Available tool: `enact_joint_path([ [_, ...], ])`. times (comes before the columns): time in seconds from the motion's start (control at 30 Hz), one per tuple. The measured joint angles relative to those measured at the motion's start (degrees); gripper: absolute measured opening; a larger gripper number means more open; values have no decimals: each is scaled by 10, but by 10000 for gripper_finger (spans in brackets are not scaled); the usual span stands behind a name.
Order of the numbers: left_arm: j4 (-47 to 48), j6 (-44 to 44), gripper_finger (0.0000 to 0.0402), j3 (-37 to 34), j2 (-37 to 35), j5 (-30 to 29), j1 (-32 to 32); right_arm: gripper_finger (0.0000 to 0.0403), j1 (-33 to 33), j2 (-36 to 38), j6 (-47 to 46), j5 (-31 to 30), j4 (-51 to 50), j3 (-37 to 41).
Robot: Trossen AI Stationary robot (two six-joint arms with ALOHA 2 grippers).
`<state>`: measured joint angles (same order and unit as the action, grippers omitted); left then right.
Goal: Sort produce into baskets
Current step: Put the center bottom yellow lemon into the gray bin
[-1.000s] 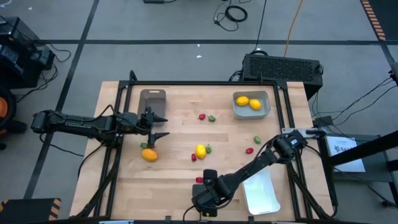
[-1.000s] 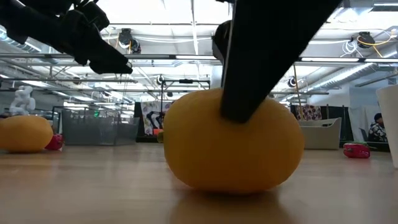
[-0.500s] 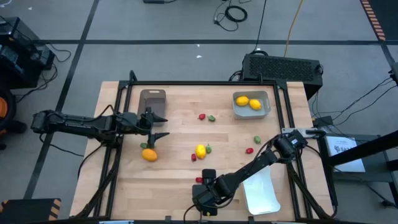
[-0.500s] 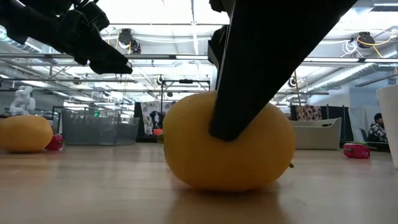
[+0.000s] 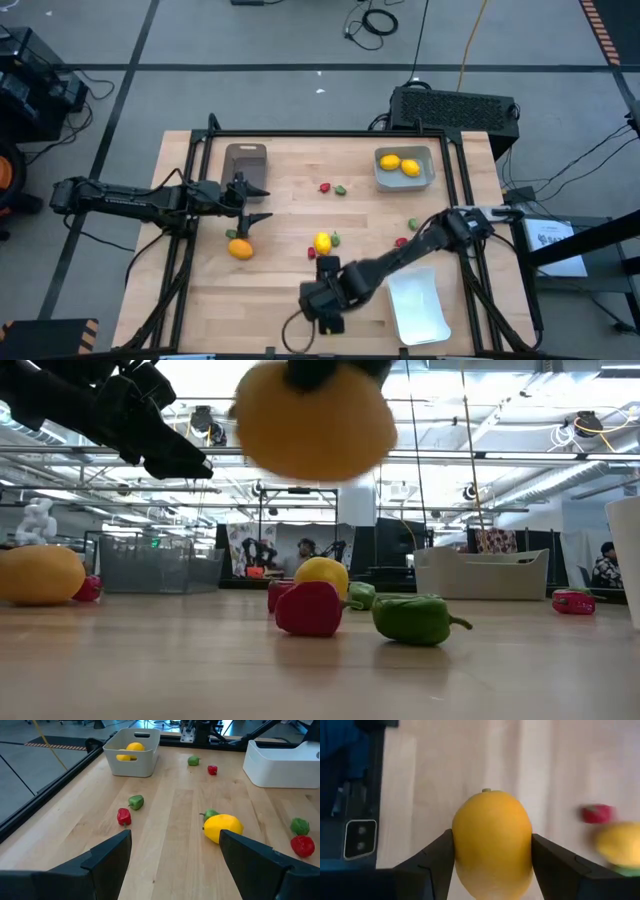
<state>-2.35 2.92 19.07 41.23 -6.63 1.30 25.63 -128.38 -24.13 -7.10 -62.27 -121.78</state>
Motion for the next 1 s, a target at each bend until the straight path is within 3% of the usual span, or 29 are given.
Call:
enact_joint_path([
  [0.27,2,0,309,0,0,0,0,217,-96,14,17,-31,-141,-32],
  [0.47,3,2,309,0,0,0,-1,217,-207,14,100,-40,-218,-32],
  [0.63,4,4,309,0,0,2,-6,217,-305,41,129,-82,-279,-30],
  [0.83,20,11,309,0,0,5,-18,217,-415,140,90,-126,-277,48],
  [1.0,25,11,309,0,0,5,-19,217,-492,236,36,-125,-216,172],
])
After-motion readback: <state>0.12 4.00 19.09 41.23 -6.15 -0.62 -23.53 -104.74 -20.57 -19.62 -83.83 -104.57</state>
